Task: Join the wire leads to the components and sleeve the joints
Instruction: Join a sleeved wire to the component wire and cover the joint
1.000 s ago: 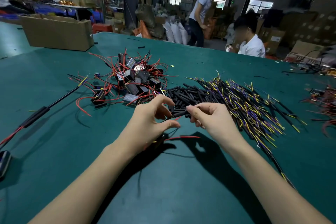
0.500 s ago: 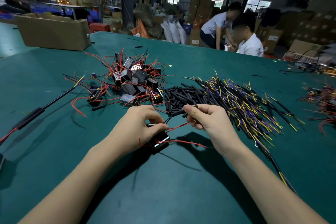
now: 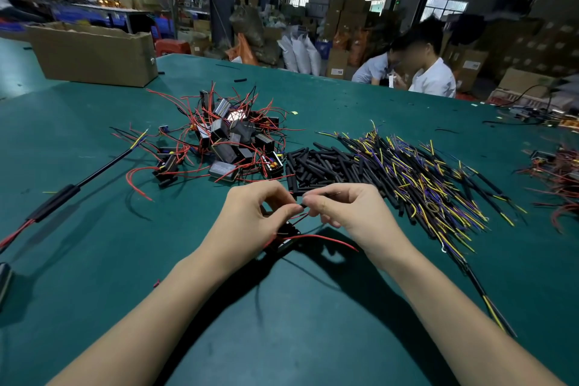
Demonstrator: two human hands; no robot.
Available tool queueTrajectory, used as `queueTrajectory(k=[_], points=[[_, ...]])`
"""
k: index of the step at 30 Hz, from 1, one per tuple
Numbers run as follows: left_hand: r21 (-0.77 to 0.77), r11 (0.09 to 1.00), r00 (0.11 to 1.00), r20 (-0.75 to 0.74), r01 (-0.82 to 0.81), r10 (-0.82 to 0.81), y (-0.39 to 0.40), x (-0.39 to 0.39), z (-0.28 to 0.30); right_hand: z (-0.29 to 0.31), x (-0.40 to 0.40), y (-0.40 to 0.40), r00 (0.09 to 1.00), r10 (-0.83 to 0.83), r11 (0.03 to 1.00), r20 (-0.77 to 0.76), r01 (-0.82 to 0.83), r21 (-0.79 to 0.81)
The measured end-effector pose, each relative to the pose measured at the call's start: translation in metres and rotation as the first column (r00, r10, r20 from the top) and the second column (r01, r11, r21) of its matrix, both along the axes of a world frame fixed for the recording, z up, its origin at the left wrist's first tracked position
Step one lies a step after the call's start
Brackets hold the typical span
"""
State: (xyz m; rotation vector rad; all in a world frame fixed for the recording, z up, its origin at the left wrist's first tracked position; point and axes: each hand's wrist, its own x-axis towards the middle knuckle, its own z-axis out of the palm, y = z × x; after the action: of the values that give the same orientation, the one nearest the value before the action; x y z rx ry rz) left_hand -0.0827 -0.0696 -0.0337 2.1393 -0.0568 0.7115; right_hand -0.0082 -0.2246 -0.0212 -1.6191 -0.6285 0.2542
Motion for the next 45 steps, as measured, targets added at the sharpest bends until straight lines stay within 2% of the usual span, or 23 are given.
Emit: queueTrajectory(k=[5,13,19,22,24,26,29,32,34,36,40,45], points=[[0.005,1.0,1.0,-0.018,-0.005,0.005,0.004,-0.001,0.001,-0.001,0.006,-0.012,0.992,-0.008,0.995,-0.128,0.021,0.102],[0.22,0.975,0.98,-0.198,0.043,0.001,0.015,-0.001,0.001,0.001,0.011,-0.007,0.991,-0.008,0.993,-0.136,0.024,0.114],[-0.008,0.998,0.982,-0.177,0.068,-0.068,-0.001,0.003,0.0,0.004,0.011,0.0,0.996,0.073,0.991,-0.042,-0.068,0.119],[-0.007,0.996,0.972,-0.216,0.088,-0.087,-0.004,0.005,-0.002,0.007,0.012,0.003,0.997,0.073,0.992,0.0,-0.072,0.108],[0.007,0.999,0.98,-0.194,0.039,-0.037,-0.003,0.007,-0.003,0.012,0.019,-0.003,1.0,0.011,0.987,-0.026,-0.006,0.163],[-0.062,0.998,0.984,-0.18,-0.001,-0.01,0.0,0.008,-0.003,0.017,0.029,-0.015,0.99,-0.109,0.966,-0.088,0.126,0.225],[-0.169,0.986,0.981,-0.194,-0.007,-0.026,0.004,0.008,-0.003,0.012,0.036,-0.033,0.969,-0.217,0.964,-0.117,0.232,0.134],[-0.223,0.974,0.977,-0.199,0.024,-0.07,0.006,0.008,-0.002,0.0,0.032,-0.033,0.984,-0.175,0.983,-0.031,0.173,-0.065],[-0.243,0.969,0.976,-0.2,0.039,-0.089,0.006,0.007,-0.001,-0.001,0.027,-0.027,0.995,-0.088,0.988,0.048,0.093,-0.122],[-0.261,0.964,0.974,-0.198,0.056,-0.11,0.006,0.006,-0.001,-0.001,0.023,-0.021,0.992,-0.018,0.992,0.122,0.033,-0.119],[-0.259,0.961,0.971,-0.191,0.091,-0.143,0.006,0.005,-0.001,-0.008,0.02,-0.018,0.927,-0.068,0.978,0.369,0.135,-0.161],[-0.307,0.946,0.973,-0.162,0.109,-0.164,0.003,0.002,0.001,-0.008,0.016,-0.016,0.894,-0.05,0.984,0.444,0.12,-0.13]])
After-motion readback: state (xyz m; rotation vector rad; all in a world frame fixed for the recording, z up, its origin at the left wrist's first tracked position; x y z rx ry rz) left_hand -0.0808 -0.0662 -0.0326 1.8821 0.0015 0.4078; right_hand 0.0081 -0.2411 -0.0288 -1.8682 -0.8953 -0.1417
